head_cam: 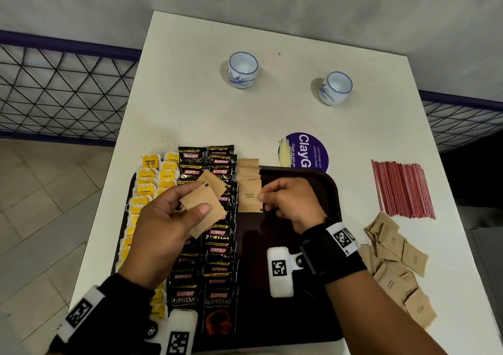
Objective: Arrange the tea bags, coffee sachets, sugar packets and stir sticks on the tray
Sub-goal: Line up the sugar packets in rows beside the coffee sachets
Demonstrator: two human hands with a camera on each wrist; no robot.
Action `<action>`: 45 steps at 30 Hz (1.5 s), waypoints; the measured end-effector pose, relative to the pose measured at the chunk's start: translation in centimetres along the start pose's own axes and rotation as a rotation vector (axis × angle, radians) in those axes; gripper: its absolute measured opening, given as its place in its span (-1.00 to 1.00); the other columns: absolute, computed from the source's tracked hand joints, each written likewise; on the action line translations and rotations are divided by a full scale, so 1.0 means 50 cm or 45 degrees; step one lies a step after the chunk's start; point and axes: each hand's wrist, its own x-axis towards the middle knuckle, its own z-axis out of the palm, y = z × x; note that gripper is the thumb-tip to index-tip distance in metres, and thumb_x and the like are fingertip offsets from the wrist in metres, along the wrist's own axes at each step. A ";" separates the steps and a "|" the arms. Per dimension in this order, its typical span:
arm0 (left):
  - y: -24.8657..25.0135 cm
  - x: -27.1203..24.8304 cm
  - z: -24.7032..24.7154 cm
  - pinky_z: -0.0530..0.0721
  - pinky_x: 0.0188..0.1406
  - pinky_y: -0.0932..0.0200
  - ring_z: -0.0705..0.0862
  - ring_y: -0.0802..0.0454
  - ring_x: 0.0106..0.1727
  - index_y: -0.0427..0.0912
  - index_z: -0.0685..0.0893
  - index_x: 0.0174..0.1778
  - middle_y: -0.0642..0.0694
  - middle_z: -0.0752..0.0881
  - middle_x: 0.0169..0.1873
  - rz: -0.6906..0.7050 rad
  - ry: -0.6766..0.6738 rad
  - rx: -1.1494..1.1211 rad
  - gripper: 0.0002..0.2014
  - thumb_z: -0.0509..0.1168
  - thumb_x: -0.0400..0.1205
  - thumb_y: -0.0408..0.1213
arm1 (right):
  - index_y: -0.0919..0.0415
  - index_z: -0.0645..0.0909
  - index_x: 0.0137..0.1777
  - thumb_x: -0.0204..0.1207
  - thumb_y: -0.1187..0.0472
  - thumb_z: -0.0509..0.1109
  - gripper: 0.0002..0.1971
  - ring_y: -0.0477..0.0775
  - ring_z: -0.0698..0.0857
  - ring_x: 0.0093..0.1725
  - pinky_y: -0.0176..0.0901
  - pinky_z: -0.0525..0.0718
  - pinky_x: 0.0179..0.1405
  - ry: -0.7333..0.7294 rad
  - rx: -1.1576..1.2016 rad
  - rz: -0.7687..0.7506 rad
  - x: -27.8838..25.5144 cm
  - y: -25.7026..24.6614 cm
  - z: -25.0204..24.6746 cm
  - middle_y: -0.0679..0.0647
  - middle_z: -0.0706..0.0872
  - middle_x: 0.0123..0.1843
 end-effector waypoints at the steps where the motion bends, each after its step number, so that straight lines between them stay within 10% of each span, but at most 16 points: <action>1: 0.000 -0.001 0.001 0.81 -0.20 0.11 0.85 0.08 -0.01 0.10 0.78 0.18 0.15 0.87 0.01 0.002 0.001 -0.001 -0.62 0.49 0.56 -0.46 | 0.20 0.72 -0.28 0.42 0.41 0.58 -0.86 -0.08 0.66 -0.49 -0.35 0.47 -0.61 0.001 -0.014 -0.007 0.000 -0.001 0.002 0.09 0.76 -0.40; 10: -0.008 0.000 0.002 0.83 -0.18 0.05 0.83 -0.05 0.06 0.14 0.80 0.12 0.09 0.87 0.02 -0.002 -0.001 -0.019 -0.61 0.50 0.56 -0.47 | 0.20 0.69 -0.29 0.39 0.43 0.45 -0.86 0.09 0.76 -0.43 -0.22 0.58 -0.53 0.074 -0.134 -0.043 0.010 0.010 0.020 0.23 0.80 -0.39; 16: -0.006 -0.001 0.007 0.79 0.13 -0.34 0.82 -0.16 0.12 0.05 0.81 0.17 0.00 0.87 0.04 -0.006 -0.004 -0.016 -0.62 0.49 0.55 -0.50 | 0.18 0.70 -0.29 0.41 0.40 0.42 -0.86 0.06 0.78 -0.42 -0.27 0.59 -0.56 0.095 -0.195 -0.061 0.014 0.013 0.023 0.19 0.81 -0.40; 27: -0.008 -0.001 0.011 0.78 0.14 -0.39 0.82 -0.16 0.14 0.09 0.82 0.18 -0.01 0.85 0.08 -0.001 -0.019 -0.004 -0.61 0.52 0.54 -0.46 | 0.24 0.70 -0.20 0.48 0.39 0.42 -0.92 0.21 0.85 -0.32 -0.21 0.73 -0.45 0.089 -0.179 -0.057 0.014 0.011 0.021 0.18 0.80 -0.44; 31: -0.003 -0.004 0.018 0.81 0.12 -0.31 0.82 -0.11 0.14 0.12 0.82 0.15 0.00 0.86 0.07 -0.003 -0.017 -0.020 -0.62 0.52 0.54 -0.46 | 0.13 0.72 -0.23 0.50 0.27 0.47 -0.90 -0.01 0.81 -0.40 -0.24 0.64 -0.46 0.129 -0.230 -0.182 0.000 0.004 0.016 0.07 0.81 -0.42; 38: 0.010 -0.001 0.041 0.80 0.15 -0.26 0.80 -0.08 0.19 0.07 0.82 0.14 0.01 0.86 0.08 0.024 -0.014 -0.055 -0.63 0.55 0.51 -0.45 | 0.31 0.68 0.01 0.45 0.25 0.63 -0.77 0.11 0.78 -0.35 -0.27 0.55 -0.59 -0.461 0.058 -0.297 -0.073 -0.034 0.019 0.16 0.78 -0.22; 45: 0.014 0.002 0.058 0.80 0.10 -0.17 0.85 0.00 0.05 0.04 0.81 0.12 0.02 0.88 -0.01 0.001 -0.040 -0.052 -0.72 0.45 0.61 -0.43 | 0.29 0.62 -0.10 0.51 0.41 0.54 -0.87 0.03 0.75 -0.42 -0.27 0.52 -0.62 -0.360 0.155 -0.292 -0.067 -0.021 0.031 0.12 0.80 -0.25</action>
